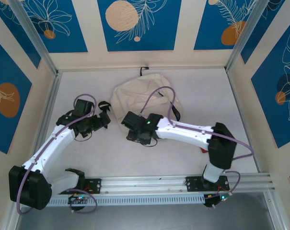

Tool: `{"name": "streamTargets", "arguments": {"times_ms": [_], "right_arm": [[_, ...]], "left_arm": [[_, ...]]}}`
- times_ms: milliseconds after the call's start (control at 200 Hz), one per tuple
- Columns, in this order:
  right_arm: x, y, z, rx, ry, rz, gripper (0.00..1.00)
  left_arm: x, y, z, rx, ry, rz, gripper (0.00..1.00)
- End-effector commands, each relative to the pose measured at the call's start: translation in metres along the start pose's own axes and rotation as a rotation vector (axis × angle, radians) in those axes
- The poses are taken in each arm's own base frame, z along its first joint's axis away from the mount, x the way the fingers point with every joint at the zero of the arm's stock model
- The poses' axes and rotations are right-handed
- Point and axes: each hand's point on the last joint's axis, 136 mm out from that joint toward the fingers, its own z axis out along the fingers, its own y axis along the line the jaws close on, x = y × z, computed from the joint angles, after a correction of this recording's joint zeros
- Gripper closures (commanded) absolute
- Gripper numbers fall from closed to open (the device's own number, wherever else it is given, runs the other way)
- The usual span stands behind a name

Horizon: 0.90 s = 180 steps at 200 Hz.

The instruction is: Pack the student bag

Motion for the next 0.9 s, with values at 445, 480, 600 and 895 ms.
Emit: {"name": "streamTargets", "arguments": {"times_ms": [445,480,600,895], "right_arm": [[-0.017,0.006,0.060,0.202,-0.028,0.346,0.54],[-0.018,0.006,0.063,0.205,-0.026,0.359,0.54],[-0.021,0.010,0.074,0.223,-0.022,0.374,0.51],[-0.026,0.001,0.087,0.301,-0.026,0.411,0.51]], "left_arm": [[-0.007,0.014,-0.017,-0.001,0.001,0.145,0.00],[-0.009,0.015,-0.018,-0.010,-0.004,0.158,0.00],[-0.015,0.015,-0.021,-0.023,-0.010,0.171,0.00],[-0.018,0.019,-0.021,-0.028,-0.006,0.171,0.00]]}}
